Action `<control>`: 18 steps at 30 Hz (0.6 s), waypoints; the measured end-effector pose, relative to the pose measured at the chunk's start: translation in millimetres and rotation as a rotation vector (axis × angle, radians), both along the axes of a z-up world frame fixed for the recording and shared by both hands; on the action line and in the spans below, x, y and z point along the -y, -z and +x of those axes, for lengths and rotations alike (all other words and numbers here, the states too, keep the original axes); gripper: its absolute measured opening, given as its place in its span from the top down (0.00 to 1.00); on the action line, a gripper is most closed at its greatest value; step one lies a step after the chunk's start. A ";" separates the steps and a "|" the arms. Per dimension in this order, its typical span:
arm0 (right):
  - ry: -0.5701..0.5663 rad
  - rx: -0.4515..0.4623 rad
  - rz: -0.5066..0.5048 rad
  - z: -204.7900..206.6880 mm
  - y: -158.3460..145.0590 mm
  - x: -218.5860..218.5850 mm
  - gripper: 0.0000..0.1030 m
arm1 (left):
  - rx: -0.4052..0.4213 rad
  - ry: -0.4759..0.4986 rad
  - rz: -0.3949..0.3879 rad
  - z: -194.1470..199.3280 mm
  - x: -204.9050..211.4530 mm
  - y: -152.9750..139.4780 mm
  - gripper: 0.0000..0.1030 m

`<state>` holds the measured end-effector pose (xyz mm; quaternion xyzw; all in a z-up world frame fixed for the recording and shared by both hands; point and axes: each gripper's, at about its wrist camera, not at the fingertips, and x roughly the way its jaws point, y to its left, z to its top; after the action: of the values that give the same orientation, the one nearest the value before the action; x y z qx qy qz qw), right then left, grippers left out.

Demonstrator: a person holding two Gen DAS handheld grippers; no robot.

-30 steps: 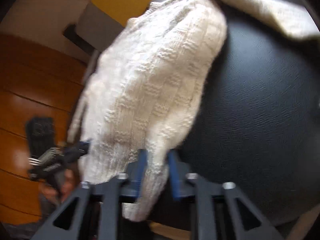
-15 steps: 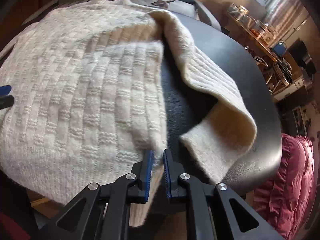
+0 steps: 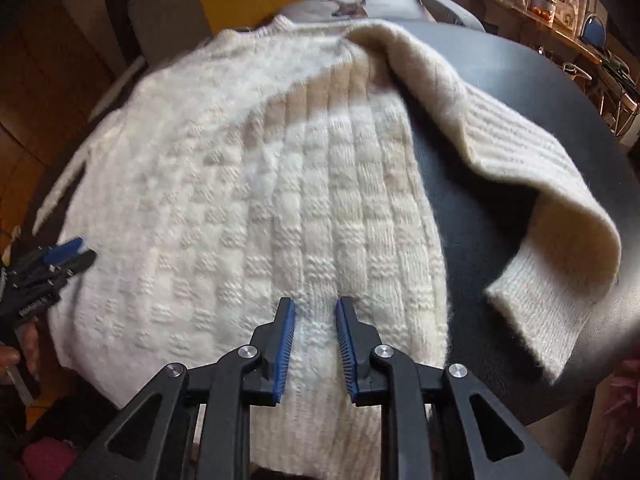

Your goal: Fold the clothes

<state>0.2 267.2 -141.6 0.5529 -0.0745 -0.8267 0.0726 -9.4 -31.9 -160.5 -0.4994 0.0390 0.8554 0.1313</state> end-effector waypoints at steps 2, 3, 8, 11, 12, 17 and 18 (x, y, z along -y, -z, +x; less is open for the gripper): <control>0.015 -0.011 -0.072 2.7 -0.2 -11.0 0.80 | 0.009 0.000 -0.007 -1.0 0.4 -1.8 0.52; 0.036 -0.024 -0.129 5.1 -3.2 -22.1 0.80 | 0.020 -0.010 -0.001 -3.0 0.2 -2.9 0.52; 0.314 -0.176 -0.223 46.3 -29.9 -120.2 0.76 | 0.035 -0.042 0.057 -13.1 -5.4 -15.3 0.52; 0.458 -0.192 -0.180 67.4 -35.4 -172.5 0.76 | 0.041 -0.028 0.076 -19.0 -18.4 -19.7 0.52; 0.496 -0.182 -0.171 71.8 -33.5 -185.8 0.75 | 0.045 -0.021 0.079 -20.9 -24.1 -20.7 0.52; 0.579 -0.172 -0.372 76.0 -12.5 -227.7 0.73 | 0.081 0.034 0.096 -30.8 -57.9 -20.8 0.52; 0.585 -0.168 -0.387 70.9 -8.3 -230.1 0.73 | 0.082 0.045 0.095 -31.5 -63.9 -21.3 0.52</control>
<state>71.1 497.3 -133.3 0.4144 -0.3786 -0.8256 -0.0576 -41.0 32.0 -139.2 -0.5264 0.0041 0.8319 0.1755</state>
